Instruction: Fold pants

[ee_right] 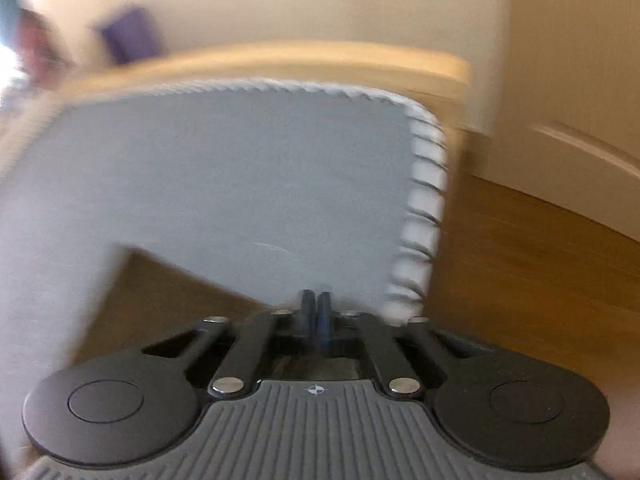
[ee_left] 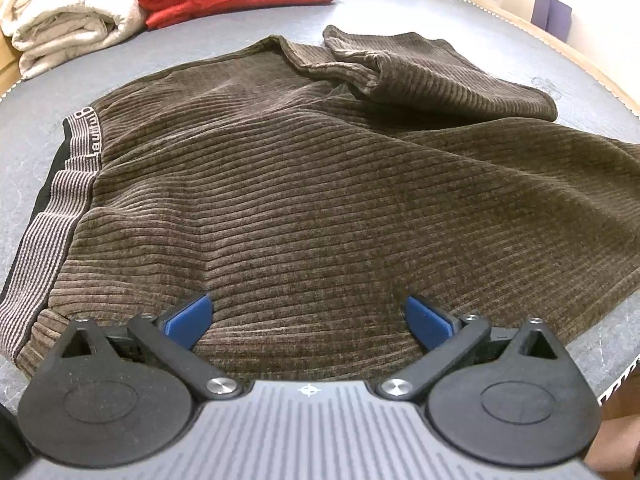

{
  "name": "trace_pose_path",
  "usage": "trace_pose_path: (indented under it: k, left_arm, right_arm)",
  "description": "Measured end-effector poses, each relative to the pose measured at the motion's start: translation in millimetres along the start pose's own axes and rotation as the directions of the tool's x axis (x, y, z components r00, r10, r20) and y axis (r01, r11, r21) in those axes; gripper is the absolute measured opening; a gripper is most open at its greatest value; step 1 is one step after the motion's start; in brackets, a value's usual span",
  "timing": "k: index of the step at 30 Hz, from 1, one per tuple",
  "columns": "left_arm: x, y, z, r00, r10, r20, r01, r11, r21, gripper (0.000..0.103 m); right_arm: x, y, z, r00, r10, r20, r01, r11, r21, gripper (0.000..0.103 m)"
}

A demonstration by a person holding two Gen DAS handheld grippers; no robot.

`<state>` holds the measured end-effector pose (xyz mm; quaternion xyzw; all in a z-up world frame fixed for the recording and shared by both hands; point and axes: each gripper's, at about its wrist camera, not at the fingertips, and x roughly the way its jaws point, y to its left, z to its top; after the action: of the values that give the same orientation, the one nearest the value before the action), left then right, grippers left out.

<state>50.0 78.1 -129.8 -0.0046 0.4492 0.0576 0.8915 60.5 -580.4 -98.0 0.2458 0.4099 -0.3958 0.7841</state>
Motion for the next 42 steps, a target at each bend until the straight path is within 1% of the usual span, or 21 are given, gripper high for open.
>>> trace_pose_path:
  k: [2, 3, 5, 7, 10, 11, 13, 17, 20, 22, 23, 25, 27, 29, 30, 31, 32, 36, 38, 40, 42]
  left_arm:
    - [1, -1, 0, 1.0, 0.005, -0.004, -0.005, 1.0, 0.0, 0.103]
    - [1, -2, 1, 1.0, 0.006, -0.005, -0.006, 1.0, -0.001, 0.103]
    - [3, -2, 1, 1.0, 0.006, -0.002, -0.006, 1.0, -0.003, 0.103]
    - [4, -3, 2, 1.0, 0.006, 0.003, -0.006, 1.0, -0.006, 0.103]
    - [4, -4, 1, 1.0, 0.004, 0.013, -0.004, 1.0, -0.003, 0.103]
    - [3, -4, 0, 1.0, 0.002, 0.016, -0.001, 1.0, -0.002, 0.103]
    - [3, -3, 0, 1.0, -0.001, 0.019, 0.001, 1.0, -0.002, 0.103]
    - [3, -3, -1, 1.0, 0.0, 0.03, 0.0, 1.0, -0.001, 0.103]
    - [2, -4, -3, 0.999, -0.001, 0.039, 0.001, 1.0, 0.0, 0.103]
    - [2, -4, -3, 0.999, -0.001, 0.044, 0.001, 1.0, 0.001, 0.103]
    - [2, -4, -3, 0.999, -0.003, 0.046, 0.003, 1.0, 0.002, 0.103]
    - [2, -3, -4, 0.999, -0.006, 0.049, 0.006, 1.0, 0.004, 0.103]
    - [2, -3, -4, 0.999, -0.008, 0.052, 0.008, 1.0, 0.005, 0.103]
    - [2, -2, -4, 0.998, -0.009, 0.054, 0.009, 1.0, 0.006, 0.103]
    - [2, -2, -4, 0.998, -0.009, 0.054, 0.009, 1.0, 0.005, 0.103]
    - [3, -2, -4, 0.999, -0.009, 0.054, 0.009, 1.0, 0.005, 0.103]
    - [3, -2, -4, 0.999, -0.008, 0.052, 0.008, 1.0, 0.005, 0.103]
    - [0, -4, -3, 0.999, 0.002, 0.051, -0.003, 1.0, 0.012, 0.103]
    - [-1, -3, -2, 0.999, 0.003, 0.045, -0.003, 1.0, 0.007, 0.103]
    - [-1, -2, 3, 1.0, 0.005, 0.025, -0.005, 1.0, 0.004, 0.103]
    - [-3, -2, 8, 1.0, 0.008, 0.008, -0.008, 1.0, 0.001, 0.103]
  right_arm:
    - [14, -20, 0, 0.992, -0.104, -0.069, 0.109, 0.992, 0.061, 0.0]
    - [18, -27, 0, 0.99, -0.097, -0.102, 0.107, 0.989, 0.101, 0.001]
    - [7, -31, 4, 0.998, -0.002, -0.06, 0.012, 0.986, 0.168, 0.004]
    - [-8, -17, 8, 0.991, 0.127, 0.035, -0.131, 0.983, 0.126, 0.007]
    - [-19, 25, 11, 0.934, 0.353, 0.048, -0.353, 0.936, -0.018, 0.036]
    - [-19, 41, 10, 0.913, 0.406, 0.031, -0.404, 0.913, -0.053, 0.038]
    - [-13, 67, 11, 0.891, 0.454, -0.006, -0.453, 0.888, -0.08, 0.039]
    - [15, 120, 13, 0.872, 0.475, -0.12, -0.485, 0.872, -0.071, 0.049]
    - [36, 154, 13, 0.89, 0.424, -0.167, -0.441, 0.894, -0.079, 0.065]
    - [46, 173, 6, 0.889, 0.404, -0.218, -0.422, 0.906, -0.042, 0.07]
    - [51, 179, 5, 0.9, 0.391, -0.194, -0.406, 0.913, -0.044, 0.076]
    - [50, 198, 2, 0.931, 0.337, -0.142, -0.354, 0.928, -0.115, 0.074]
    - [50, 217, -2, 0.97, 0.229, -0.084, -0.241, 0.946, -0.214, 0.062]
    - [51, 234, -10, 0.994, 0.113, -0.012, -0.111, 0.943, -0.314, 0.033]
    - [51, 240, -15, 0.997, 0.07, 0.026, -0.057, 0.935, -0.349, 0.026]
    - [51, 241, -17, 0.997, 0.049, 0.061, -0.024, 0.934, -0.357, 0.012]
    - [51, 240, -17, 0.995, 0.033, 0.092, 0.0, 0.94, -0.342, 0.009]
    - [39, 217, -1, 0.969, -0.019, 0.244, 0.066, 0.98, -0.187, 0.007]
    - [61, 216, 5, 0.992, 0.024, 0.121, 0.002, 0.979, -0.206, 0.011]
    - [64, 216, 5, 0.988, 0.055, 0.142, -0.012, 0.958, -0.286, 0.017]
    - [61, 213, 9, 0.989, 0.093, 0.116, -0.056, 0.957, -0.286, 0.026]
